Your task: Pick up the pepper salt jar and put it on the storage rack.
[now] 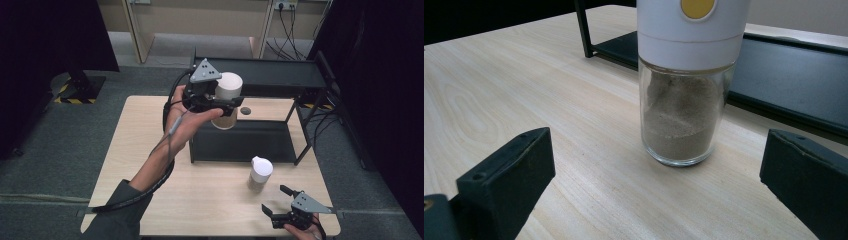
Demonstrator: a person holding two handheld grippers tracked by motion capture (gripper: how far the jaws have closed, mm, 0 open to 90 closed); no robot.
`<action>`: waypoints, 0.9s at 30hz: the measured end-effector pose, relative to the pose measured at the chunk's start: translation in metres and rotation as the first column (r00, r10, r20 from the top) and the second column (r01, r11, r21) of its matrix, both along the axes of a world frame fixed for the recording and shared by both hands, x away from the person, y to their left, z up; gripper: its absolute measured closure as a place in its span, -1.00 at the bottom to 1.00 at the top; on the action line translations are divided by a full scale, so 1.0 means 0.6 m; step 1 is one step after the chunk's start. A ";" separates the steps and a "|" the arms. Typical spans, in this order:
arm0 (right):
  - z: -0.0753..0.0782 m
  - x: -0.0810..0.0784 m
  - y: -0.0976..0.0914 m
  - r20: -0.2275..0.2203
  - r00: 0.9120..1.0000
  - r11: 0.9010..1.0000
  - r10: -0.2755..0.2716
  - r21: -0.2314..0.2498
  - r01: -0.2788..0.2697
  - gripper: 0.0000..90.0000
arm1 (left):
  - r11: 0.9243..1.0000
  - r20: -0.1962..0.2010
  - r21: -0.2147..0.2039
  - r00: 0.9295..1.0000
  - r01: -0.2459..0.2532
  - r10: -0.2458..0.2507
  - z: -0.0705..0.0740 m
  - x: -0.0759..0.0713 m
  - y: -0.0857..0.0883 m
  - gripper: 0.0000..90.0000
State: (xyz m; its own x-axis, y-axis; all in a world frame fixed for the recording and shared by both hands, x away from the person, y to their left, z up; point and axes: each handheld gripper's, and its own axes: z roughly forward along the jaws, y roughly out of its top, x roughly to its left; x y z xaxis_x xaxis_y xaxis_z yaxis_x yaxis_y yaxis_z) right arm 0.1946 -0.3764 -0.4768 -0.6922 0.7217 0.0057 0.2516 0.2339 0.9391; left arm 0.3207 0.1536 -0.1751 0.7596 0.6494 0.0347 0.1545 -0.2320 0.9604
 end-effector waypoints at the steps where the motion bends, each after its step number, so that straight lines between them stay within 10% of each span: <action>1: 0.000 0.000 0.000 0.002 1.000 1.000 0.001 -0.002 -0.001 -0.97 | 1.000 0.000 0.000 1.000 -0.003 0.003 0.004 0.002 0.000 -0.23; 27: -0.001 0.000 -0.004 0.005 1.000 1.000 0.002 0.008 -0.002 -0.97 | 0.990 -0.018 -0.026 0.991 -0.136 0.135 0.080 0.056 -0.026 -0.23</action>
State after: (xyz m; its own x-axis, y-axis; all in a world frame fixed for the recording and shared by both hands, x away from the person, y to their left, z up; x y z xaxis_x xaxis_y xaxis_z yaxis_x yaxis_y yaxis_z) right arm 0.1946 -0.3788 -0.4771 -0.6934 0.7205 0.0077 0.2463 0.2271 0.9422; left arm 0.3540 0.1382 -0.1273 0.6650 0.7468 0.0040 0.1981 -0.1815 0.9632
